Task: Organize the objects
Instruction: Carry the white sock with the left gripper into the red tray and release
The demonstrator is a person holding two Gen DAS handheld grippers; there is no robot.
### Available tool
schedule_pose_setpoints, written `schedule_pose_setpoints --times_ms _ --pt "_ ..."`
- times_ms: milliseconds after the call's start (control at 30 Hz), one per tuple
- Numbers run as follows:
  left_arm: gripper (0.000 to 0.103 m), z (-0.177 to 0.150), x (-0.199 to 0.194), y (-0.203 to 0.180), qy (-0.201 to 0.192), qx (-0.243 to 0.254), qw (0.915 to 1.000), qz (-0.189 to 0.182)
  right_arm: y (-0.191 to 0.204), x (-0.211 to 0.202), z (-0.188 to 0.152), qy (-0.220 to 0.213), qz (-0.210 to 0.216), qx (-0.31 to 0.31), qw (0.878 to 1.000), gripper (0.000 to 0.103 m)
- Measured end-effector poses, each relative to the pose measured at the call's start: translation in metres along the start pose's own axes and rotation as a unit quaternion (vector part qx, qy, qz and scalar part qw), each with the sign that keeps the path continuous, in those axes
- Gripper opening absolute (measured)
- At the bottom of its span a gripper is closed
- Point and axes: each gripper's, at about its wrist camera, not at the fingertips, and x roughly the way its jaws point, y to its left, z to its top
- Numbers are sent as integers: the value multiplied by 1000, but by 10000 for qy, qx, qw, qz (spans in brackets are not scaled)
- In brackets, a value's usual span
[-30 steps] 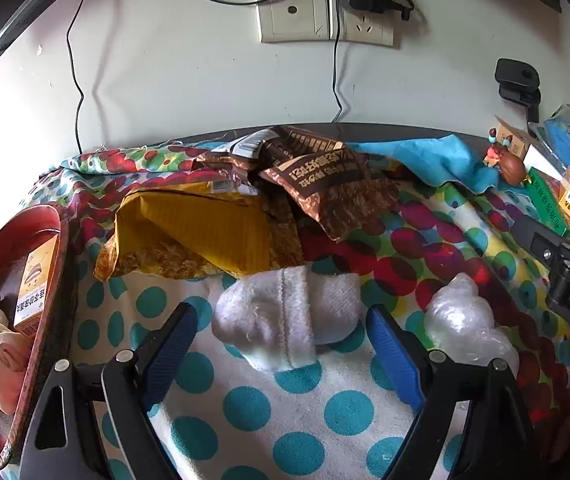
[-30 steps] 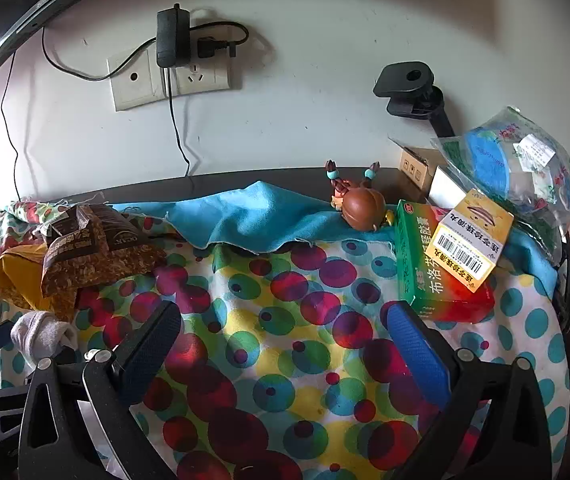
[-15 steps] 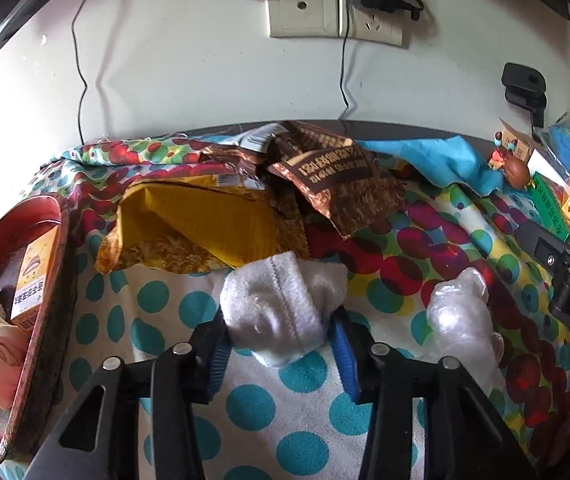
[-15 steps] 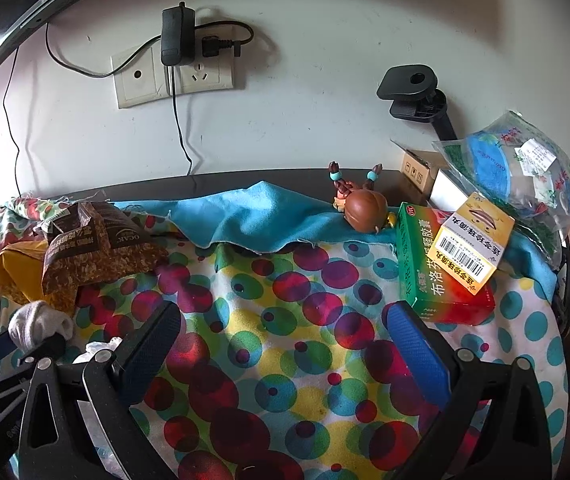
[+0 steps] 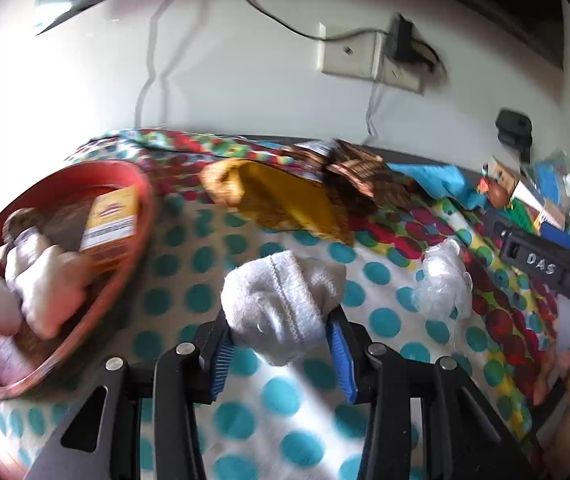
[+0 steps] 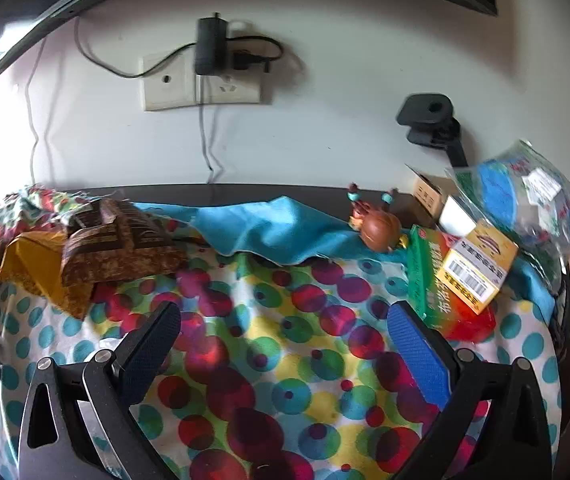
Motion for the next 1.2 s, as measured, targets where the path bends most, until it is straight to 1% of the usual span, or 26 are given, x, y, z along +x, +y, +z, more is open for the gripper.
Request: schedule_pose_setpoints --times_ms 100,167,267,400,500,600,700,767,867,933,1100,1133,1167,1200 --pt "43 -3 -23 14 -153 -50 9998 67 3 1 0 23 58 -59 10000 103" --pt "43 -3 -38 28 -281 -80 9994 194 3 3 1 69 180 -72 9998 103" --pt "43 -2 -52 64 -298 -353 9981 396 6 7 1 167 246 -134 9995 103" --pt "43 -8 -68 121 -325 -678 9938 823 11 3 -1 132 454 -272 9985 103" --pt "43 -18 -73 160 -251 -812 9900 1126 21 -2 -5 160 775 -513 9955 103" --pt "43 -27 -81 192 -252 -854 9860 1407 40 -16 -11 18 956 -909 9913 103" --pt "43 -32 -85 218 -223 -939 9819 1629 58 -24 -17 45 1130 -1127 9872 103" --pt "43 -34 -86 231 -179 -1039 9793 1726 73 -21 -20 247 1002 -1272 9865 103" --pt "43 -33 -87 247 -153 -1089 9771 1820 79 -17 -21 426 943 -1240 9869 103" --pt "43 -31 -85 254 -83 -1032 9769 1871 77 -12 -21 563 862 -1181 9876 103" --pt "43 -26 -76 267 98 -929 9779 1870 61 0 -19 811 1015 -791 9884 101" --pt "43 -24 -74 268 103 -915 9773 1907 59 0 -19 821 1037 -735 9885 98" --pt "43 -23 -72 270 112 -937 9768 1921 58 0 -19 822 1045 -713 9886 91" --pt "43 -21 -69 271 137 -985 9768 1897 58 1 -19 836 1076 -706 9882 88"
